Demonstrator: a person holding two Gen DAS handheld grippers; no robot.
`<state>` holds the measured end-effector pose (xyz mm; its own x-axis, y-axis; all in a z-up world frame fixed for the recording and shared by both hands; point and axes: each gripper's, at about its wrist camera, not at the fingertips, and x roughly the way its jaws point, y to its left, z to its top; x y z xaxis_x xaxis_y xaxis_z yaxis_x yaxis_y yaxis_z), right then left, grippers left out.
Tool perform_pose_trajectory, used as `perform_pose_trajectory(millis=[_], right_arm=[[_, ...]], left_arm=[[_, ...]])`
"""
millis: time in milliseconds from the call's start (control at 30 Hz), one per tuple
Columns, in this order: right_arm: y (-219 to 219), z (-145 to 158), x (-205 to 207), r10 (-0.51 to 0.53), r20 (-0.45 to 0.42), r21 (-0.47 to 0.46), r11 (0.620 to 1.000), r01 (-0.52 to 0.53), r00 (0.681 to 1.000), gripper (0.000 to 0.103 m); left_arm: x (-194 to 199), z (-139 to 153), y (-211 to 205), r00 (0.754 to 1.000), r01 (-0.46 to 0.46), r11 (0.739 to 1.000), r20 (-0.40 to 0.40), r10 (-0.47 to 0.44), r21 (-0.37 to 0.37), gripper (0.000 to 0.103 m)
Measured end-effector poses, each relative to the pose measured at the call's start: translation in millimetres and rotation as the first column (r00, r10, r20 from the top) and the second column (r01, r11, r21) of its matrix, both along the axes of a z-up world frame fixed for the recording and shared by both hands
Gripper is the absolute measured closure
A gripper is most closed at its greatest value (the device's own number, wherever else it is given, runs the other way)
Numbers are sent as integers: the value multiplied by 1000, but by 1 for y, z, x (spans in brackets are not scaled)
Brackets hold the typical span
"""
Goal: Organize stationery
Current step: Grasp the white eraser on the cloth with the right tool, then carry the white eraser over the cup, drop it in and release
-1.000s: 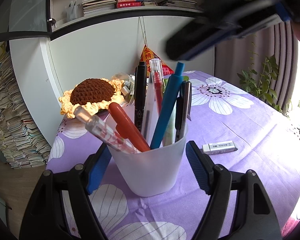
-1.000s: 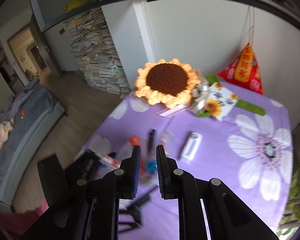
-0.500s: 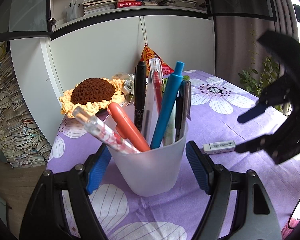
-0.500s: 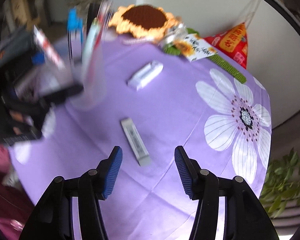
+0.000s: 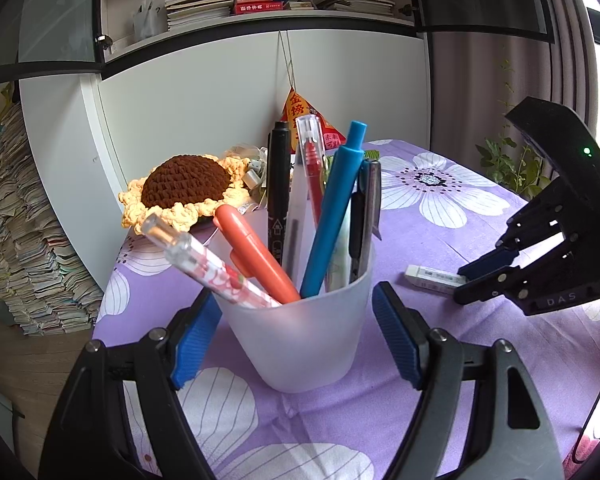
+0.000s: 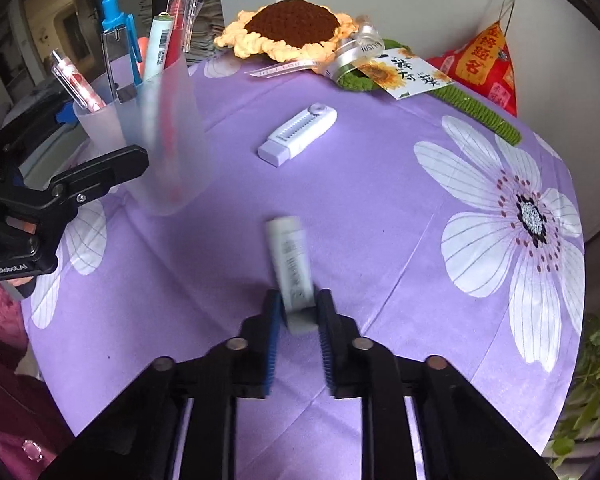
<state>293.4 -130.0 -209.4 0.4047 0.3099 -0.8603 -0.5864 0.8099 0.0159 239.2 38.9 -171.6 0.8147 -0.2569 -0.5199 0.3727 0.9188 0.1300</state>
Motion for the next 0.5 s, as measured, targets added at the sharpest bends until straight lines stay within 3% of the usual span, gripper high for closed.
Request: perform_pose_trajectory(millis=[200, 500], right_arm=[[-5, 15, -13, -53, 22, 27, 998, 53, 998, 86], [-5, 91, -28, -47, 105, 213, 977, 24, 993, 86]], left_arm=[[0, 0, 0, 1000, 1, 1000, 1, -1, 0, 27], [1, 0, -1, 1000, 5, 1000, 3, -5, 1, 27]])
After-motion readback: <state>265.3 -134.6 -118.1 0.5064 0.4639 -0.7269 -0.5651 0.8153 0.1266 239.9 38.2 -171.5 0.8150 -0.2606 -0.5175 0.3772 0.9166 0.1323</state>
